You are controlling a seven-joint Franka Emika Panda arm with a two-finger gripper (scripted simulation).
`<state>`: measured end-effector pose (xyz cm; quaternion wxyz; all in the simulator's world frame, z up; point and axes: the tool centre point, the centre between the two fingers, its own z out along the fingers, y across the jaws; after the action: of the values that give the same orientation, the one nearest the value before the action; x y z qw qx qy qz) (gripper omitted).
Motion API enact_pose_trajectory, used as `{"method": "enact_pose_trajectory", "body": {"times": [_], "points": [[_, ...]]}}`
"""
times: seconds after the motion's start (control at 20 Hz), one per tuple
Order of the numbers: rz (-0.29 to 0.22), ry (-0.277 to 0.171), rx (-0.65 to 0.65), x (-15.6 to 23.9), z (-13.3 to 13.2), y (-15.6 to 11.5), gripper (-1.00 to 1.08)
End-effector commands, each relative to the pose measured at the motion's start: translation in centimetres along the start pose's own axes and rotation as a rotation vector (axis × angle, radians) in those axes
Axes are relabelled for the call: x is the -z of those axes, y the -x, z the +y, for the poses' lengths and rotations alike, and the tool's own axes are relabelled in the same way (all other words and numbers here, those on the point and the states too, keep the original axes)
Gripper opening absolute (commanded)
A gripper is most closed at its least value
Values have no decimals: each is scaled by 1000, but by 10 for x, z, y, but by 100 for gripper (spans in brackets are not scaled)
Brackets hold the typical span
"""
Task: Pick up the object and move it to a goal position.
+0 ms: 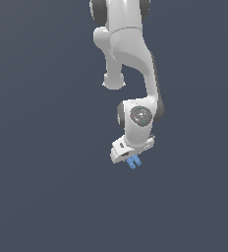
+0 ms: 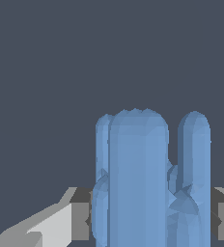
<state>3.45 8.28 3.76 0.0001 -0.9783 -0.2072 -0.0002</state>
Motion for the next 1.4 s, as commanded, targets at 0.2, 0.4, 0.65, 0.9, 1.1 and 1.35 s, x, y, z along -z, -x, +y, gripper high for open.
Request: {"method": "enact_pose_trajectory", "body": {"times": [0.2, 0.4, 0.65, 0.9, 1.1, 1.35], "points": [[0, 0, -1, 0, 18, 12, -100], [0, 0, -1, 2, 44, 29, -100], [0, 0, -1, 3, 91, 61, -100], [0, 0, -1, 6, 146, 96, -100], [0, 0, -1, 7, 188, 123, -100], [0, 0, -1, 9, 229, 147, -100]]}}
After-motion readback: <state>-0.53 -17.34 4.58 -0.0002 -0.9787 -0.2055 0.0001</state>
